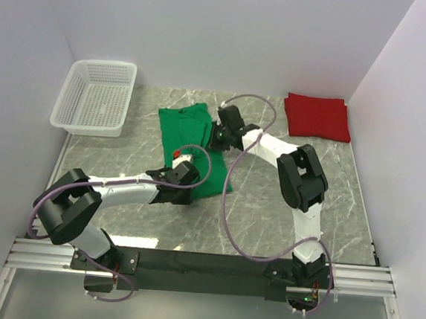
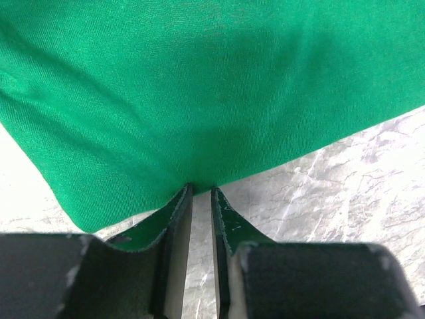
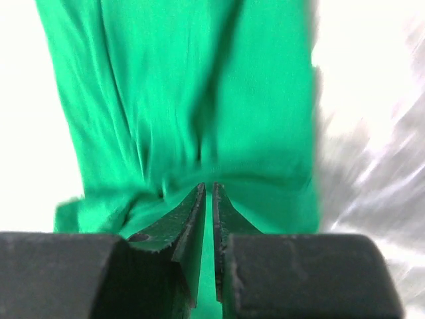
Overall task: Fold and stack the t-shirts
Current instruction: Fold the tshirt
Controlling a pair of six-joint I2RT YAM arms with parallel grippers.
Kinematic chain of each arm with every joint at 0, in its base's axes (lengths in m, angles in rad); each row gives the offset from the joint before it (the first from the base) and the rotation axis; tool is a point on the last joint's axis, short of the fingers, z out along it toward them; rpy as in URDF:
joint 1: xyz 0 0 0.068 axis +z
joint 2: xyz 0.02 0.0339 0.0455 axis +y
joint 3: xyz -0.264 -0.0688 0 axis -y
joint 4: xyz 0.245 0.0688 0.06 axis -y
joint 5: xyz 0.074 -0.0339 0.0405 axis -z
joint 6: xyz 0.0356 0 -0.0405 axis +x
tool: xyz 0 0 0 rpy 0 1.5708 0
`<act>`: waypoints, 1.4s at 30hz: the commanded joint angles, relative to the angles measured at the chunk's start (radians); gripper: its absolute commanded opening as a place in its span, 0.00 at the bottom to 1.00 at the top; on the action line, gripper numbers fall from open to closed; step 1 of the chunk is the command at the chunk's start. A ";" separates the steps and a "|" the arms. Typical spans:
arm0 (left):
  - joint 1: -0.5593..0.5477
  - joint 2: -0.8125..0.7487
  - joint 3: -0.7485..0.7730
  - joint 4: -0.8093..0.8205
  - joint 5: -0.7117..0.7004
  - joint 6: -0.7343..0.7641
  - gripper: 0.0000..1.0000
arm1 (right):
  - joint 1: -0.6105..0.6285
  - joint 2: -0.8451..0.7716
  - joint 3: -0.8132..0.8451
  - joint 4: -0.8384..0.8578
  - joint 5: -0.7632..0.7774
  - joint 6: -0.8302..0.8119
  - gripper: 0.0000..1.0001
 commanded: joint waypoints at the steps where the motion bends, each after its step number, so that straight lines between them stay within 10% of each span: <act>1: -0.005 -0.014 0.020 -0.023 -0.018 0.008 0.24 | -0.040 0.038 0.122 -0.024 0.024 0.003 0.17; 32: 0.349 0.246 0.415 -0.093 -0.127 0.308 0.25 | -0.048 -0.585 -0.574 0.126 -0.080 0.015 0.26; 42: 0.432 0.290 0.585 -0.133 -0.029 0.301 0.55 | -0.048 -0.594 -0.651 0.251 -0.235 0.067 0.26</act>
